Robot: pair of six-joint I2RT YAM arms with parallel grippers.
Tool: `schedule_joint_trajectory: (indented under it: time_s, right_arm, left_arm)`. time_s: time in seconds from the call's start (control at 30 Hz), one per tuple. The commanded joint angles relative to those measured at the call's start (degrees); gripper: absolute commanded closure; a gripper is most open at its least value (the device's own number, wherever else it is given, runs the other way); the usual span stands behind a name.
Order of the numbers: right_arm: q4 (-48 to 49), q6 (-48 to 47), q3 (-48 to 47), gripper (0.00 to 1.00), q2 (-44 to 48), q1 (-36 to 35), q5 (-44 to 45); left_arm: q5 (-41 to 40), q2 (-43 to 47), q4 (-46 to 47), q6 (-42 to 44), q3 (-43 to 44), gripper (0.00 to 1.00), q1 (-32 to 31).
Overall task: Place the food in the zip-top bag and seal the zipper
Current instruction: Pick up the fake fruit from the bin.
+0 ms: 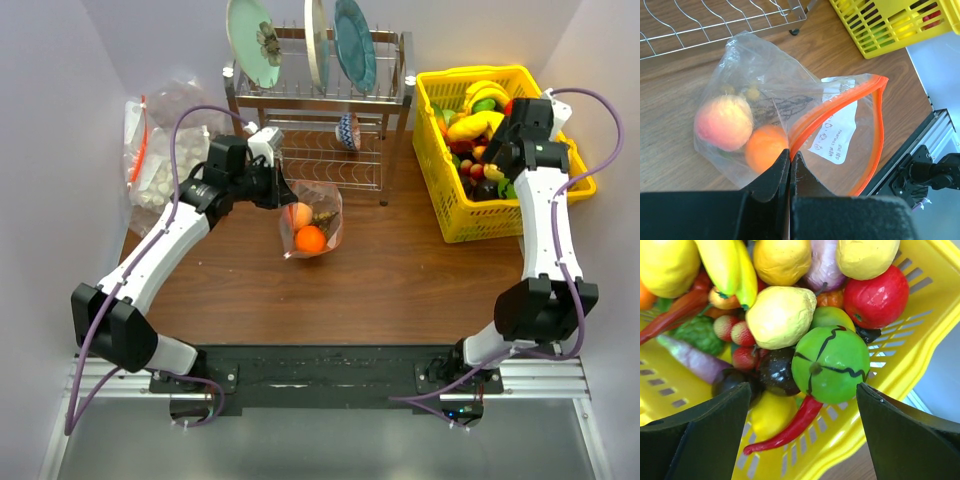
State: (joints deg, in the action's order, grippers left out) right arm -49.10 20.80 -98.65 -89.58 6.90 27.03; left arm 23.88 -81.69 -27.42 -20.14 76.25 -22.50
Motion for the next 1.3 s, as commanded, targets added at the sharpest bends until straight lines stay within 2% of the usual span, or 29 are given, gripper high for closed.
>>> schedule_joint_trajectory:
  time_s: [0.0, 0.3, 0.53, 0.77, 0.9, 0.97, 1.1, 1.27]
  right_arm:
    - [-0.6, -0.2, -3.2, 0.09, -4.1, 0.5, 3.4]
    - [-2.2, 0.0, -5.1, 0.1, -10.5, 0.6, 9.0]
    - [-2.7, 0.6, -3.7, 0.1, -11.3, 0.5, 11.4]
    - [-2.7, -0.5, -1.2, 0.1, -10.2, 0.6, 17.4]
    - [-2.2, -0.4, 0.7, 0.1, -9.4, 0.5, 16.4]
    - [-2.2, 0.3, 2.4, 0.12, -9.4, 0.5, 14.6]
    - [-1.8, 1.6, 5.1, 0.3, -8.3, 0.5, 12.3]
    - [-0.5, 1.4, 3.6, 0.39, -3.5, 0.6, 7.6]
  left_arm:
    - [1.8, 0.6, 2.6, 0.4, 0.4, 1.0, 0.4]
    - [2.9, 0.1, 3.3, 0.3, -0.9, 1.0, 0.4]
    - [2.9, -0.1, 3.1, 0.5, -0.6, 1.0, 0.4]
    - [3.2, -1.1, 2.7, 0.5, -0.7, 1.0, 0.4]
    - [3.5, -1.6, 2.9, 0.4, -0.7, 1.0, -0.3]
    - [3.5, -1.9, 2.8, 0.5, -0.5, 1.0, -0.4]
    - [2.5, -1.8, 2.3, 0.6, -0.1, 1.0, -0.6]
    - [2.0, -1.9, 2.1, 0.7, 0.0, 1.0, -0.7]
